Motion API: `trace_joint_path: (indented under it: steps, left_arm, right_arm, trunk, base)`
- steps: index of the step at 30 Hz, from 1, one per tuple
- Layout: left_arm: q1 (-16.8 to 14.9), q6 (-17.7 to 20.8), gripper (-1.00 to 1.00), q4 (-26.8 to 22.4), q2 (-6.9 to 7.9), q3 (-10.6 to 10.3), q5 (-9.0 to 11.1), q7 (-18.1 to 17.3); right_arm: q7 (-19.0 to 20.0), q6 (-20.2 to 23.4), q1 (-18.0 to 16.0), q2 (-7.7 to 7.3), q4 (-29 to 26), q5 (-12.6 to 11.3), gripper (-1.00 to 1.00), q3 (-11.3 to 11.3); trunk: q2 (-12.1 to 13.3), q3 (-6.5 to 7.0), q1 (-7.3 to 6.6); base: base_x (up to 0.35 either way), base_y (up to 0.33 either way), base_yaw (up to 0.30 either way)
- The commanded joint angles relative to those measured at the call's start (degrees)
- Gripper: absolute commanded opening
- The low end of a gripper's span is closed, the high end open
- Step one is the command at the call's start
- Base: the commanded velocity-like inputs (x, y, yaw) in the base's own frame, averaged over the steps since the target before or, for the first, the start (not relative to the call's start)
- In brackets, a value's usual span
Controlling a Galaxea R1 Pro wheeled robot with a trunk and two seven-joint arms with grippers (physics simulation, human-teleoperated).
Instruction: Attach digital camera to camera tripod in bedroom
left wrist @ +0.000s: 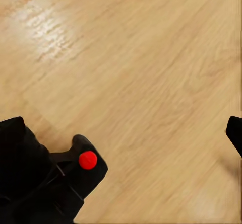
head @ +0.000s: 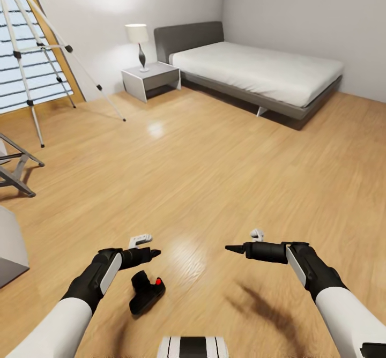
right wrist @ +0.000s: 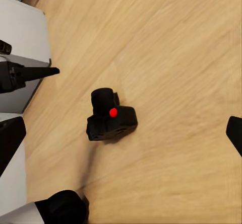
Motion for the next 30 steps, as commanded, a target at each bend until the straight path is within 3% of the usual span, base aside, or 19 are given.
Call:
trace_joint_path:
  steps: [1,9,10,30]
  left_arm:
    - [-0.02,0.34,1.00,-0.18,-0.06,-0.01,0.35,-0.13]
    - [0.05,2.62,1.00,-7.02,-2.43,-0.15,1.55,-2.62]
    - [0.06,5.03,1.00,-8.50,-3.40,-0.17,1.51,-2.72]
    - [0.05,6.62,1.00,-9.38,-3.90,-0.23,1.39,-2.77]
  right_arm:
    - [0.05,0.42,-0.02,0.00,0.00,-0.30,1.00,-0.04]
    - [0.05,0.40,-0.02,0.00,0.00,-0.36,1.00,-0.04]
    - [0.05,0.48,-0.02,0.00,0.00,-0.33,1.00,-0.07]
    - [0.05,0.40,-0.02,0.00,0.00,-0.30,1.00,-0.05]
  trunk:
    - [-0.03,-0.27,0.01]
    - [-0.14,-2.04,0.22]
    - [-0.15,-2.26,0.24]
    - [-0.42,-6.69,0.76]
  base:
    - [0.000,0.000,0.000]
    - [0.000,0.000,0.000]
    - [0.000,0.000,0.000]
    - [0.000,0.000,0.000]
